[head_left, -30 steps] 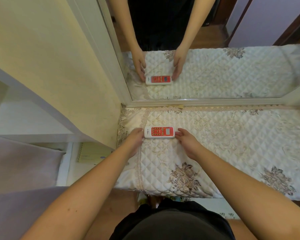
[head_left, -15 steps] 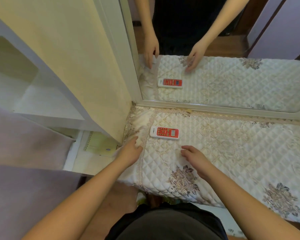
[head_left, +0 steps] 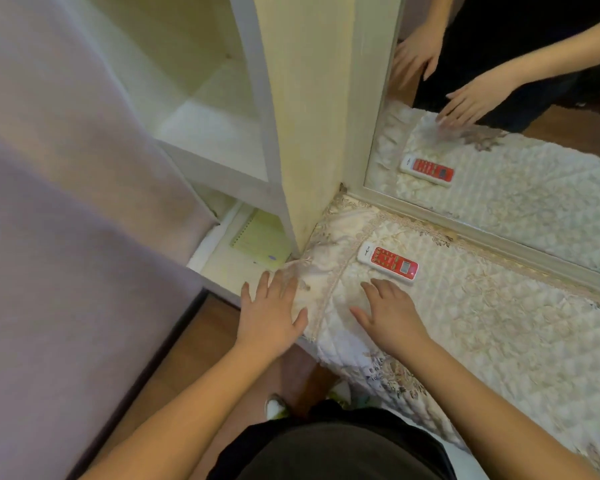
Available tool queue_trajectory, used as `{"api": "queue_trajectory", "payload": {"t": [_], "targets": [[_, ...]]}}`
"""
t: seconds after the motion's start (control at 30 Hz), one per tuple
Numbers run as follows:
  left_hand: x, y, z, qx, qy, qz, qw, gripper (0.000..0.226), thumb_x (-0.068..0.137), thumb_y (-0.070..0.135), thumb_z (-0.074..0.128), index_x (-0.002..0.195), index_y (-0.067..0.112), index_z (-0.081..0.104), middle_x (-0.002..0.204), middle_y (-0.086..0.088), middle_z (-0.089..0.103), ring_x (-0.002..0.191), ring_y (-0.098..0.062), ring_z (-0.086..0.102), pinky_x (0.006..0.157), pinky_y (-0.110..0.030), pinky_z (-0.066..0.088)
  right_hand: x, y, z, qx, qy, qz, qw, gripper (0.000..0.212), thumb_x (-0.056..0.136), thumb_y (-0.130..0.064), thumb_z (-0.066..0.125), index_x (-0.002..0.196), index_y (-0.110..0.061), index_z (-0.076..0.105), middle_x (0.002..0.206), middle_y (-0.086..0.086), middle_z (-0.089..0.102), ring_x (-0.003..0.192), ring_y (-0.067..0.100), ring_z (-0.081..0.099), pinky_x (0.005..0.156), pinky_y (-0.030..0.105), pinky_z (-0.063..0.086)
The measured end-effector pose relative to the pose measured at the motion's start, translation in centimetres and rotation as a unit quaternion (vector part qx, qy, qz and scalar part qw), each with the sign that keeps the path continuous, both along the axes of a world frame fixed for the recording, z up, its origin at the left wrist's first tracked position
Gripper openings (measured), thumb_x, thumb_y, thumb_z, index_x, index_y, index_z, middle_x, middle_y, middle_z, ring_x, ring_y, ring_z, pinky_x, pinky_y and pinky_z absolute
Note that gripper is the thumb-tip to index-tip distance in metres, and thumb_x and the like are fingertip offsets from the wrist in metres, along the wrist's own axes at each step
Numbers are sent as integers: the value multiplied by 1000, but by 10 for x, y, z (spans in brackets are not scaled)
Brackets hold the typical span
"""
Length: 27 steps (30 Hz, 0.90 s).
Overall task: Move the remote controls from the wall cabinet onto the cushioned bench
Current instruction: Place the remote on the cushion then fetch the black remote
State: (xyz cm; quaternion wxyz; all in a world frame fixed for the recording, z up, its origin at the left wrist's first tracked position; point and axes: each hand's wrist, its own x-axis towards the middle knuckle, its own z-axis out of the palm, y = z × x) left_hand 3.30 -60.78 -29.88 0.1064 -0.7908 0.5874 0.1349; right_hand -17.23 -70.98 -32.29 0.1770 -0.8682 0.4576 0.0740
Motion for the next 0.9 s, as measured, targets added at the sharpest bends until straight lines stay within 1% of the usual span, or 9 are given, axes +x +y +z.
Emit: {"api": "queue_trajectory", "payload": {"t": [0.1, 0.2, 0.27, 0.43, 0.57, 0.67, 0.73, 0.8, 0.9], "targets": [[9, 28, 8, -23, -1, 44, 999, 68, 91, 58, 24, 151, 27, 17, 160, -4, 17, 148, -25, 8, 114, -56, 9, 25, 10, 6, -20, -18, 39, 999, 74, 88, -59, 21, 139, -10, 44, 144, 14, 45, 134, 32, 39, 110, 43, 29], [23, 62, 12, -56, -16, 93, 994, 65, 90, 58, 30, 148, 27, 32, 154, -5, 34, 143, -28, 26, 113, -58, 20, 52, 24, 10, -15, -26, 90, 996, 75, 86, -58, 21, 137, -9, 47, 142, 15, 47, 133, 34, 41, 109, 44, 31], [33, 87, 14, -65, -24, 119, 990, 63, 91, 58, 30, 147, 28, 33, 153, -5, 37, 143, -28, 28, 113, -59, 19, 72, 36, 13, -12, -26, 136, 990, 76, 86, -58, 20, 137, -10, 47, 142, 14, 48, 132, 34, 43, 108, 45, 33], [55, 155, 17, -57, -16, 198, 978, 67, 91, 65, 16, 151, 36, 10, 161, 2, 11, 149, -22, 3, 115, -56, -1, 124, 74, 27, -28, -65, 225, 972, 64, 90, -55, 28, 136, -16, 48, 138, 6, 52, 129, 26, 45, 107, 40, 35], [66, 216, 22, -69, -12, 243, 968, 69, 90, 67, 14, 151, 37, 8, 162, 4, 7, 149, -21, 1, 116, -58, 3, 155, 114, 35, -54, -62, 279, 957, 59, 94, -52, 37, 141, -16, 42, 143, 5, 47, 132, 26, 41, 111, 41, 30], [66, 260, 32, -74, -9, 259, 963, 69, 90, 67, 14, 151, 37, 6, 162, 5, 3, 149, -20, -2, 116, -58, 2, 168, 153, 43, -56, -57, 307, 948, 62, 94, -53, 30, 143, -15, 39, 145, 6, 45, 134, 27, 39, 111, 42, 30], [66, 284, 39, -89, -4, 280, 956, 68, 91, 67, 15, 151, 37, 7, 162, 6, 2, 149, -20, -3, 116, -57, 2, 176, 179, 47, -55, -68, 327, 941, 59, 95, -50, 34, 142, -15, 40, 144, 6, 47, 133, 26, 41, 109, 40, 31], [65, 308, 39, -103, 19, 320, 942, 67, 91, 66, 16, 151, 38, 8, 162, 6, 2, 149, -19, -2, 117, -57, 4, 185, 203, 50, -55, -81, 352, 931, 55, 96, -47, 40, 142, -17, 41, 143, 4, 48, 132, 23, 43, 109, 37, 32], [61, 348, 34, -114, 54, 397, 909, 65, 92, 64, 19, 151, 36, 11, 162, 5, 8, 148, -19, 2, 117, -55, 7, 200, 238, 53, -44, -84, 387, 917, 55, 96, -50, 37, 143, -22, 38, 147, -1, 43, 135, 19, 39, 112, 34, 28]]}}
